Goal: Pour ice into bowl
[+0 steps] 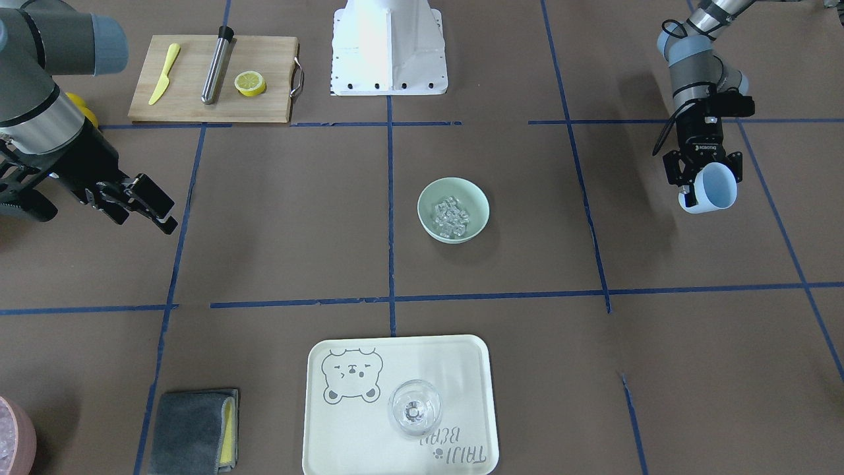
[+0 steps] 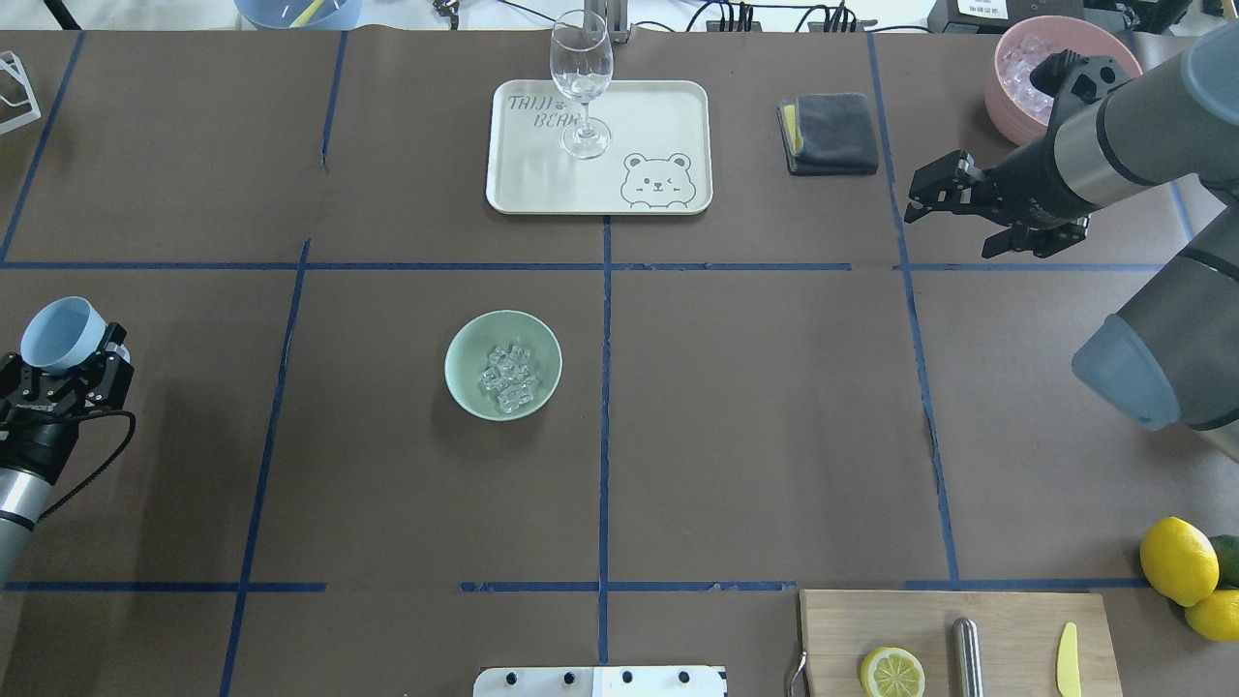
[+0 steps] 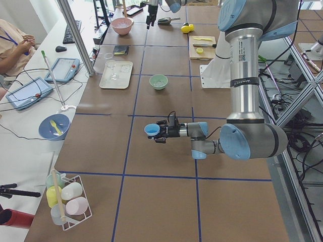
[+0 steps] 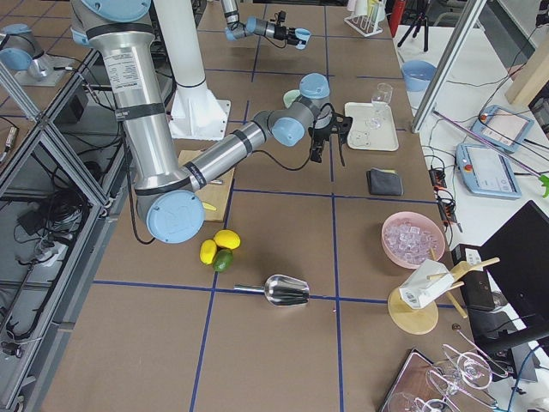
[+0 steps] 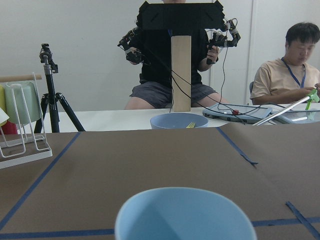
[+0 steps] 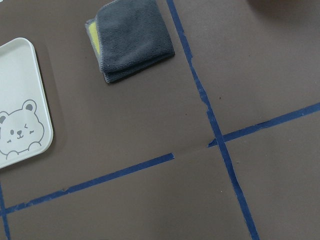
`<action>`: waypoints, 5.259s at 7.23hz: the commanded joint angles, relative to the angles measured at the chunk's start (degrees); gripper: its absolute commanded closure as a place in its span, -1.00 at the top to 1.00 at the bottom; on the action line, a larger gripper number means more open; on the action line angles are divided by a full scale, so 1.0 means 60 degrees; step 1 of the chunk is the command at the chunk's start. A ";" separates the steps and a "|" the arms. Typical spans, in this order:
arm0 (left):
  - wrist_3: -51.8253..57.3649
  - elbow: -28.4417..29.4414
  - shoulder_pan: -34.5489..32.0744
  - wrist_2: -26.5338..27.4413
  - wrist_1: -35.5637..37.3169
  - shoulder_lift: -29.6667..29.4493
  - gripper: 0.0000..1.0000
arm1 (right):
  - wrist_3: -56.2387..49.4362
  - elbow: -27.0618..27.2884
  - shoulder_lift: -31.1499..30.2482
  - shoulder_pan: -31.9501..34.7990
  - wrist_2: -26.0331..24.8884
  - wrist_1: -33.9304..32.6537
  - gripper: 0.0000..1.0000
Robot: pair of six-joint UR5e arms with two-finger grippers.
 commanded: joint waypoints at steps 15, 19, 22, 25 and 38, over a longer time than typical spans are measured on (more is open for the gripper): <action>0.0023 0.0952 0.0432 -0.0924 -0.0075 0.0021 1.00 | 0.0145 0.0025 0.0128 -0.0026 0.0034 -0.0014 1.00; 0.0140 -0.0737 0.0653 -0.3047 -0.0076 0.1759 1.00 | 0.0320 0.0054 0.0259 -0.0040 0.0034 -0.0014 1.00; 0.1292 -0.1693 0.0667 -0.4745 -0.0149 0.2741 1.00 | 0.0379 0.0040 0.0259 -0.0055 0.0049 -0.0014 1.00; 0.2219 -0.2431 0.0434 -0.6898 -0.0511 0.4165 1.00 | 0.0365 0.0025 0.0274 -0.0055 0.0063 -0.0014 1.00; 0.8080 -0.3018 -0.9909 -1.6998 0.7015 0.0448 1.00 | 0.4339 -0.5253 0.6816 -0.5284 -0.4155 -0.0219 1.00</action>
